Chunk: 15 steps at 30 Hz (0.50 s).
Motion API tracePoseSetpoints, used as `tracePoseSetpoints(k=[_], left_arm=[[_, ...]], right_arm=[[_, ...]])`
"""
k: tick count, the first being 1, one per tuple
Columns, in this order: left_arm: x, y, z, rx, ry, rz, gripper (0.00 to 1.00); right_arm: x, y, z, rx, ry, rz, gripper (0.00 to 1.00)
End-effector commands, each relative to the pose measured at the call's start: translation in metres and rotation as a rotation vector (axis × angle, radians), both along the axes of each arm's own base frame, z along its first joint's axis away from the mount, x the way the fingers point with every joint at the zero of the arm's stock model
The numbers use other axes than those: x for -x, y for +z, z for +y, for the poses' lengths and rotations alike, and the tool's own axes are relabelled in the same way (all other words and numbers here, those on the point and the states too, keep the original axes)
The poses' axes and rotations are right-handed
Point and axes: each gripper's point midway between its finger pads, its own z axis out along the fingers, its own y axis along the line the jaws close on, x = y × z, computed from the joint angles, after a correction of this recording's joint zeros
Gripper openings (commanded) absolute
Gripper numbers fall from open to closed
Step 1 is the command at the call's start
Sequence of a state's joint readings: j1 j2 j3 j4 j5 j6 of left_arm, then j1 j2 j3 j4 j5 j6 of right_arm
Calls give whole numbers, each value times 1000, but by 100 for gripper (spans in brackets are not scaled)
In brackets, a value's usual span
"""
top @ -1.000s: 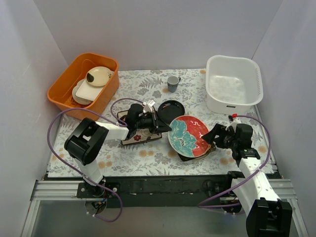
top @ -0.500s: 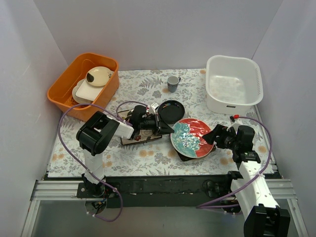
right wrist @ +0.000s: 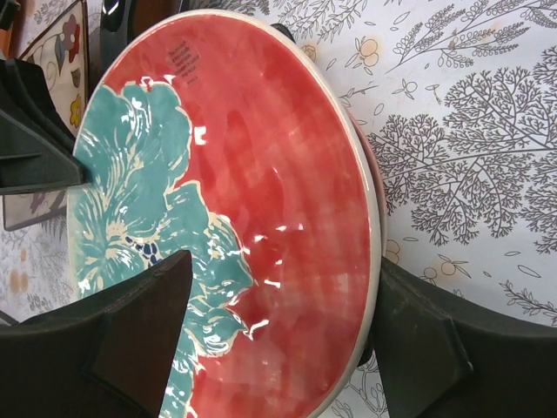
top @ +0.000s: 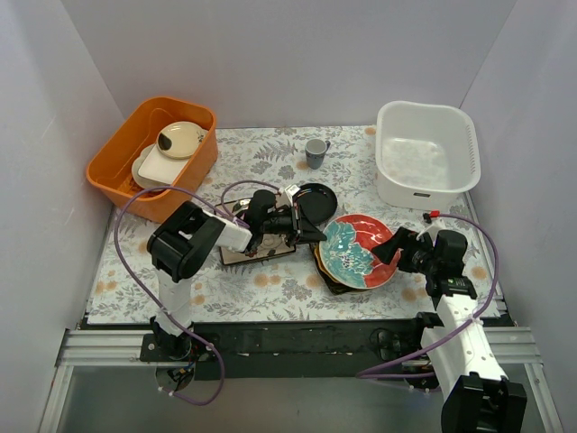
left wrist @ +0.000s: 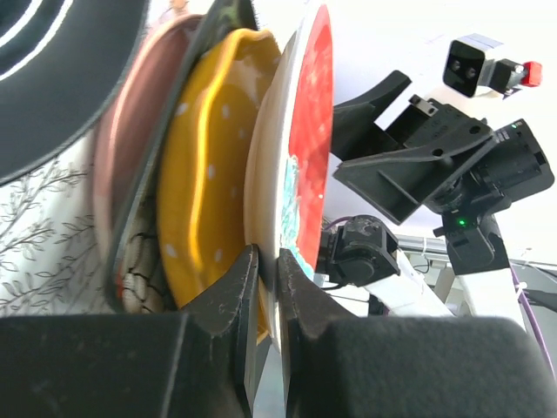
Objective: Place the plates into the plastic bin on the countertop
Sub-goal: Pick up the plate at the center of the board.
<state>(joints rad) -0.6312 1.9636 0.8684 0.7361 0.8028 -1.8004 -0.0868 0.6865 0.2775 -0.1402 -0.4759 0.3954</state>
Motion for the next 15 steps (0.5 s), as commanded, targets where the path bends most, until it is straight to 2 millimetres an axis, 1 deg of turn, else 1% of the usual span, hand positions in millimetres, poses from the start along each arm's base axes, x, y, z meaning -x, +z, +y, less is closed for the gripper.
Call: tracePoseSetpoints(k=[1, 5, 8, 9, 15], left_arm=[[9, 46, -13, 140, -96, -96, 0], [9, 45, -15, 151, -98, -98, 0], [10, 48, -17, 173, -97, -101, 0], [10, 52, -18, 192, -101, -116, 0], [9, 61, -24, 226, -113, -125, 0]], right_arm=[[7, 4, 10, -63, 37, 1, 83], [7, 18, 16, -98, 59, -35, 82], [7, 27, 19, -114, 74, -61, 82], [8, 30, 19, -117, 75, -64, 82], [11, 46, 23, -119, 113, -88, 81]])
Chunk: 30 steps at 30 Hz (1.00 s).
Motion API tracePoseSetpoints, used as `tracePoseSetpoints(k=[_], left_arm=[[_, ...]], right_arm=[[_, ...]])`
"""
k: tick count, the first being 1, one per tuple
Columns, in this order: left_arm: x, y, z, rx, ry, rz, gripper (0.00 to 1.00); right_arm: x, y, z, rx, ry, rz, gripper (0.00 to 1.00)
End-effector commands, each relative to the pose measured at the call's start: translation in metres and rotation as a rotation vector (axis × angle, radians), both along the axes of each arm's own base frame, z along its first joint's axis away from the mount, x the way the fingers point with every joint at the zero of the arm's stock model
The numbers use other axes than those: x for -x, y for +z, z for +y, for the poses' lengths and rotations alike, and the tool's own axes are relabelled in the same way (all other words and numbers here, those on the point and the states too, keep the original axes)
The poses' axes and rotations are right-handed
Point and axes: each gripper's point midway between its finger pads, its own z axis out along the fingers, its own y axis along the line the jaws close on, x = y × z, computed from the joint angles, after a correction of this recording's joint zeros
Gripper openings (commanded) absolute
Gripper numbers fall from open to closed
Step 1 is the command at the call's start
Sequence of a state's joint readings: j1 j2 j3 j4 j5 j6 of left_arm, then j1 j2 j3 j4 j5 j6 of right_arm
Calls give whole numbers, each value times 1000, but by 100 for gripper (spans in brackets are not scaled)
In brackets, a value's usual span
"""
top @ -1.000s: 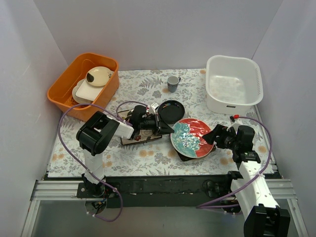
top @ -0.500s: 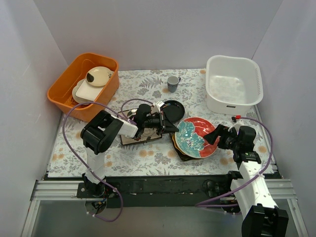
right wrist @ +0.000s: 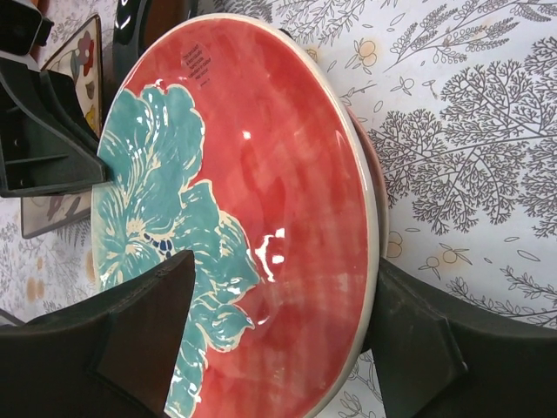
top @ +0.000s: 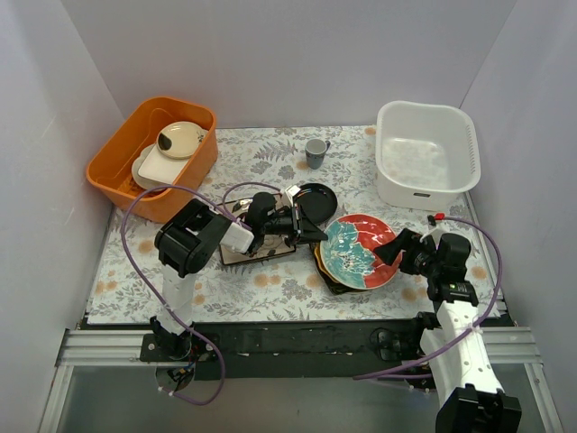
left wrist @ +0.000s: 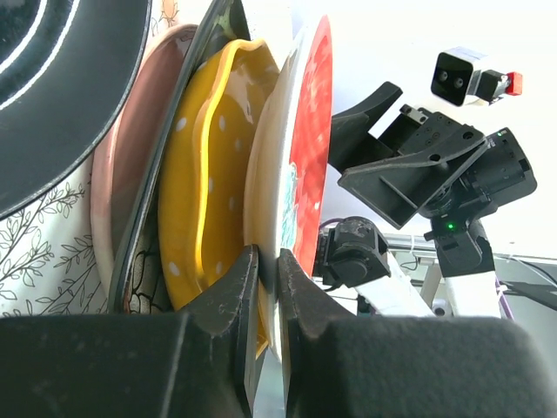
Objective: Place the plates into the plastic bin on the countertop
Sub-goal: Pick up the plate at the center of the board, then place the plate in the plastic bin.
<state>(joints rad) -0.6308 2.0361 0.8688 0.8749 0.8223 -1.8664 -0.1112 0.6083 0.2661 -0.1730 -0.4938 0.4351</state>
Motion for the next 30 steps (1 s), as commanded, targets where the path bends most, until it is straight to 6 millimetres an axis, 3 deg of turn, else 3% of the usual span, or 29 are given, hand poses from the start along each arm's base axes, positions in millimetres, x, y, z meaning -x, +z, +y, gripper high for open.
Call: tracePoseSetpoints(k=[1, 13, 21, 30], left_arm=[[11, 66, -21, 176, -106, -141, 0], [4, 87, -29, 187, -122, -211, 0], [4, 95, -28, 191, -117, -231, 0], [5, 105, -25, 183, -107, -259, 0]], right_arm=[[6, 41, 25, -80, 143, -77, 80], [9, 69, 27, -72, 163, -144, 75], [16, 67, 41, -158, 244, -142, 54], [23, 78, 53, -223, 332, -193, 38]])
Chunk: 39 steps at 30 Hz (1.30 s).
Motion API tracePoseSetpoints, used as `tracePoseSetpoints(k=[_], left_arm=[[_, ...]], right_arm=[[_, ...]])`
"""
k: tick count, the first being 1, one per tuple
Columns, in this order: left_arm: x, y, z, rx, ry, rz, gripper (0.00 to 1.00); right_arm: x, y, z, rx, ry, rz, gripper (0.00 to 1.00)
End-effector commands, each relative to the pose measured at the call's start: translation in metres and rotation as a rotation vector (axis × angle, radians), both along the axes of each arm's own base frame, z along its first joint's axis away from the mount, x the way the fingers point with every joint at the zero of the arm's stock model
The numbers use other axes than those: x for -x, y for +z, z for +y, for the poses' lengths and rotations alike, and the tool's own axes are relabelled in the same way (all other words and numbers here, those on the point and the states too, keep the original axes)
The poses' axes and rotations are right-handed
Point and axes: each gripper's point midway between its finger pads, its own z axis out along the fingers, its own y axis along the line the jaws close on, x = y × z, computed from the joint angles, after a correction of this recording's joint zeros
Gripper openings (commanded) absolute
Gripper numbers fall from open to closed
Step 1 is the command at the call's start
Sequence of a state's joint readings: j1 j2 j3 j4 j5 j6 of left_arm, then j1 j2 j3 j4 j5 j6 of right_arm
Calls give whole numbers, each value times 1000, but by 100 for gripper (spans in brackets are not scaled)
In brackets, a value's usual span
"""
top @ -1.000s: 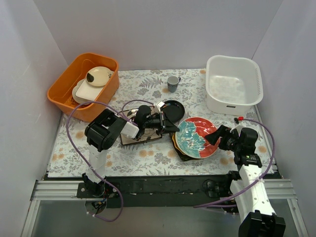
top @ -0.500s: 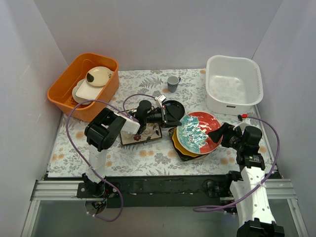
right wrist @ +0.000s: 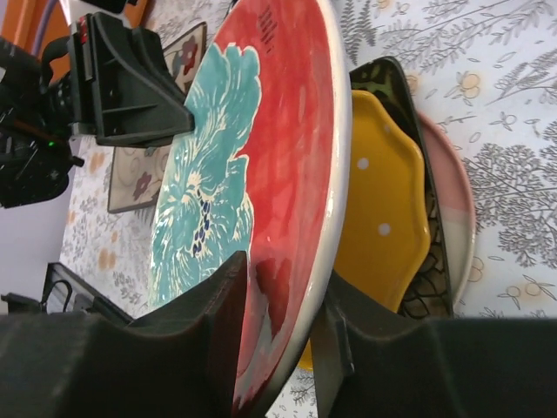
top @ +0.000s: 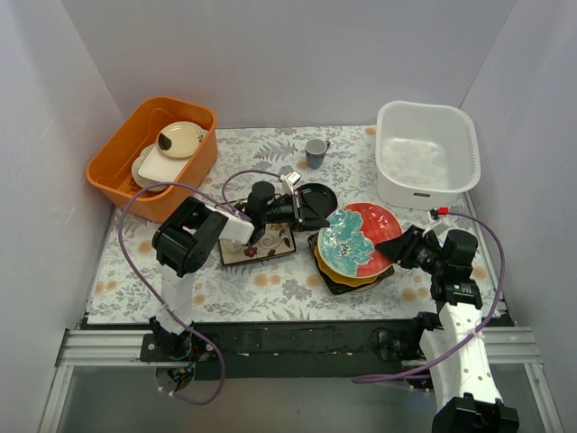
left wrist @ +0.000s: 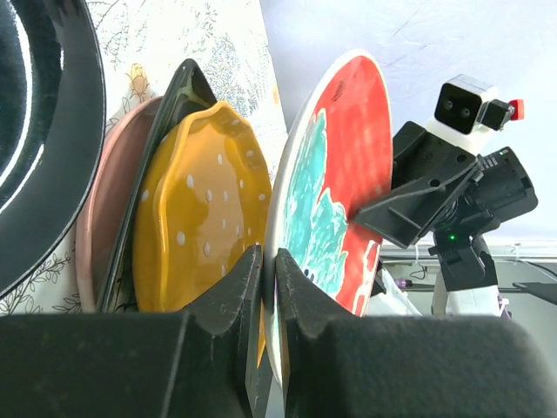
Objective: Place the plates into the plastic bin on the countertop
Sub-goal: Place the plate in the plastic bin.
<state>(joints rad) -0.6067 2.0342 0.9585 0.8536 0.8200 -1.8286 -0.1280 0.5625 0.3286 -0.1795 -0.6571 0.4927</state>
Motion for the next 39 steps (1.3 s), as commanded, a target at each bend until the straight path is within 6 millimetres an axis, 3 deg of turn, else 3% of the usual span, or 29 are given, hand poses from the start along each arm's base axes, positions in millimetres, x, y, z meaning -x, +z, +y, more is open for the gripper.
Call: tracePoseSetpoints(k=[1, 4, 10, 27, 36, 37, 39], left_arm=[[33, 84, -20, 142, -130, -177, 0], [33, 87, -18, 131, -117, -186, 0], [31, 87, -15, 89, -86, -212, 0], [19, 74, -3, -77, 20, -258, 2], [14, 68, 12, -186, 92, -296, 46], [14, 68, 14, -199, 92, -306, 56], [11, 65, 19, -231, 119, -317, 66]], right_arm=[[18, 34, 33, -110, 232, -122, 37], [19, 34, 35, -120, 243, -119, 32], [19, 37, 37, -121, 274, -137, 1], [18, 32, 38, -106, 302, -138, 1], [15, 31, 38, -97, 308, -137, 1], [14, 31, 38, -94, 306, -134, 1], [13, 30, 37, -89, 304, -129, 1]])
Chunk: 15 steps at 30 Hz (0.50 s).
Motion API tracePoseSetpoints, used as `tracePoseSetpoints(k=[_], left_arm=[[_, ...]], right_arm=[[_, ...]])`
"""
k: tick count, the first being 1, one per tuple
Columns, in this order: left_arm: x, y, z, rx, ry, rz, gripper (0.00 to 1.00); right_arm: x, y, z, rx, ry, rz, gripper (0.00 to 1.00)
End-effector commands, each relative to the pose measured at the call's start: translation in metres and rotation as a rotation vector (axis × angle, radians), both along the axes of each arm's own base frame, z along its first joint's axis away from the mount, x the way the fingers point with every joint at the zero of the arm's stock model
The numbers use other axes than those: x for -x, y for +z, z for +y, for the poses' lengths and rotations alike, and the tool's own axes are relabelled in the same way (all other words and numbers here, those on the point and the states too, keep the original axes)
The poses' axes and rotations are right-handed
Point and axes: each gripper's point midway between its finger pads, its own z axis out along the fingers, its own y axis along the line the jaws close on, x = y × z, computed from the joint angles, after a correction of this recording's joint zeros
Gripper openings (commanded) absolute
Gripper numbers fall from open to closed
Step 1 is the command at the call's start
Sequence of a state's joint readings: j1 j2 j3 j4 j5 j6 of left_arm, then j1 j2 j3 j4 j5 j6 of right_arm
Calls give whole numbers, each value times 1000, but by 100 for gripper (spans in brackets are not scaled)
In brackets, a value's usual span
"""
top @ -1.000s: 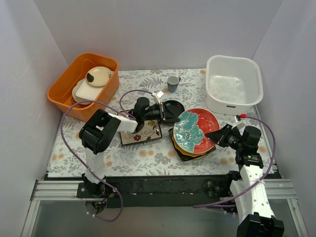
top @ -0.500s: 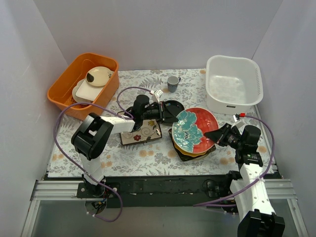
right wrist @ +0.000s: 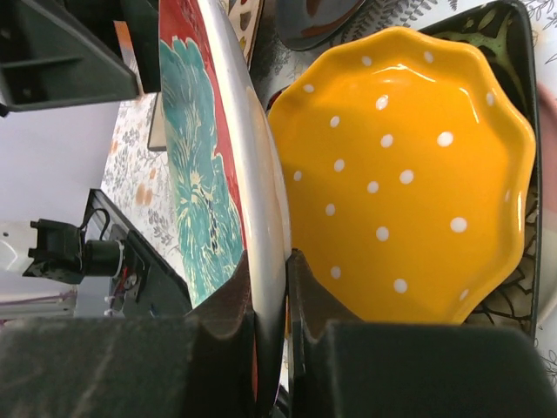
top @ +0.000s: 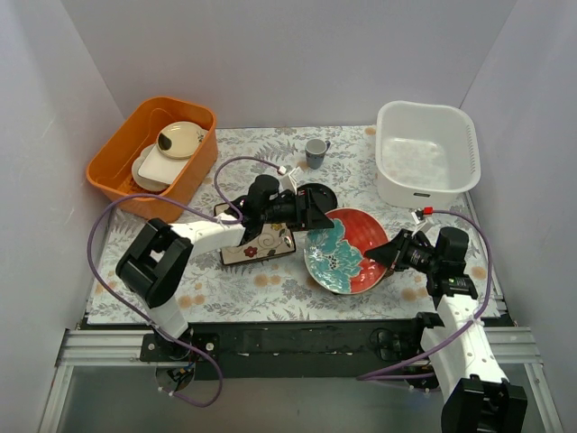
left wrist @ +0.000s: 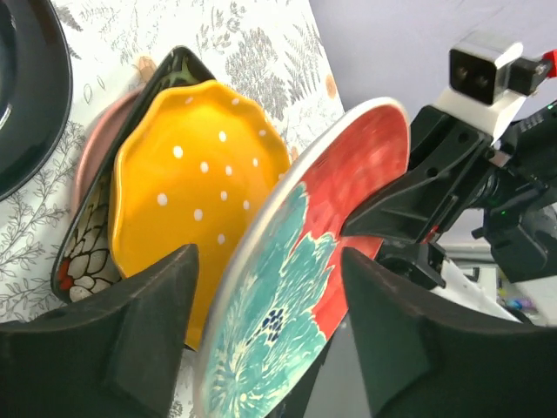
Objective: Place the plates into the plastic bin on the countertop
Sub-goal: Place the plate in the plastic bin.
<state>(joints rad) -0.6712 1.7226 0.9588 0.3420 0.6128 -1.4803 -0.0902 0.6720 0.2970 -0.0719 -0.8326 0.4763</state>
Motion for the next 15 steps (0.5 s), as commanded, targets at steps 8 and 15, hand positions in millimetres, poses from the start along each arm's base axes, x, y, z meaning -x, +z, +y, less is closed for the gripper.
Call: tracePoseSetpoints(k=[8, 15], left_arm=[[-10, 28, 21, -74, 93, -159, 98], [-16, 9, 30, -152, 128, -167, 98]], right_arm=[[-2, 38, 9, -28, 104, -140, 1], [-3, 33, 5, 2, 77, -109, 1]])
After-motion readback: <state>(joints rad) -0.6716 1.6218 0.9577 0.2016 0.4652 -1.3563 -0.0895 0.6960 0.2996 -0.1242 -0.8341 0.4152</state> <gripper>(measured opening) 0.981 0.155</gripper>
